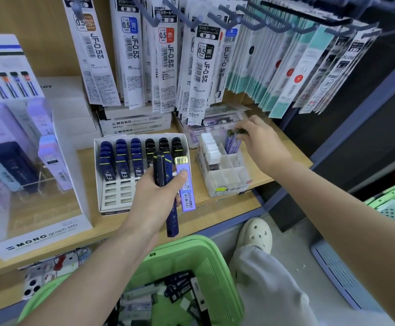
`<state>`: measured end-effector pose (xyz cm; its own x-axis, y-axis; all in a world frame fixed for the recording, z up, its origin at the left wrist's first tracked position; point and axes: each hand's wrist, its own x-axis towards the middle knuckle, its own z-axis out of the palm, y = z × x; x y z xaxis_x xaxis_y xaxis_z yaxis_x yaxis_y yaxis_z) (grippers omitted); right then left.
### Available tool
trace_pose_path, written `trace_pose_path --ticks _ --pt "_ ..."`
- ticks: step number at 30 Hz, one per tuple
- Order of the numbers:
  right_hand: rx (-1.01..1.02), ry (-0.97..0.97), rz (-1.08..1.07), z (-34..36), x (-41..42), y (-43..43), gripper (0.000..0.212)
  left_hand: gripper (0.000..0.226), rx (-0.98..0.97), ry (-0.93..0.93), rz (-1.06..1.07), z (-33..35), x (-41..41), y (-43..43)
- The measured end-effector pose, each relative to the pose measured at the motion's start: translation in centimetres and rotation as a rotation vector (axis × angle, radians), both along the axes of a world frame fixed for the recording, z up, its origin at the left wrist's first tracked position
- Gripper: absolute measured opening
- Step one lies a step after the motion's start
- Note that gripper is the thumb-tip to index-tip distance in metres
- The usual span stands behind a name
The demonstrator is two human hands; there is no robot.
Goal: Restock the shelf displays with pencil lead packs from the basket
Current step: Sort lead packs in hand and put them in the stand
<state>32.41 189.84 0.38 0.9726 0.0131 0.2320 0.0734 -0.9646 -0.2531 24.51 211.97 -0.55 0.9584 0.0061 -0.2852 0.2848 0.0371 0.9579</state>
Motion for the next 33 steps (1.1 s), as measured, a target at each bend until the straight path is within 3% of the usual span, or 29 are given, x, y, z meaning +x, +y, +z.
trace_pose_path --ticks 5,12,20,23,27,33 --pt "-0.087 0.043 0.055 -0.5 0.4 -0.6 0.027 0.009 0.004 0.006 -0.007 -0.2 0.2 -0.1" --pt "0.004 -0.065 -0.064 -0.8 0.5 -0.1 0.016 0.012 0.022 0.002 -0.022 -0.5 -0.1 -0.3" --pt "-0.117 -0.112 -0.123 -0.7 0.0 1.3 0.026 0.008 0.023 0.015 -0.025 -0.4 -0.5 -0.6" --pt "0.181 -0.098 0.012 0.3 -1.8 3.2 0.026 0.008 0.022 0.009 -0.041 -0.4 -0.4 -0.5" --pt "0.652 0.209 0.139 1.5 -5.0 6.2 0.029 0.010 0.026 -0.001 -0.068 -0.4 -0.4 -0.4" --pt "0.801 0.423 0.213 2.5 -6.6 6.5 0.007 0.014 0.092 -0.064 -0.124 0.2 -0.8 -0.7"
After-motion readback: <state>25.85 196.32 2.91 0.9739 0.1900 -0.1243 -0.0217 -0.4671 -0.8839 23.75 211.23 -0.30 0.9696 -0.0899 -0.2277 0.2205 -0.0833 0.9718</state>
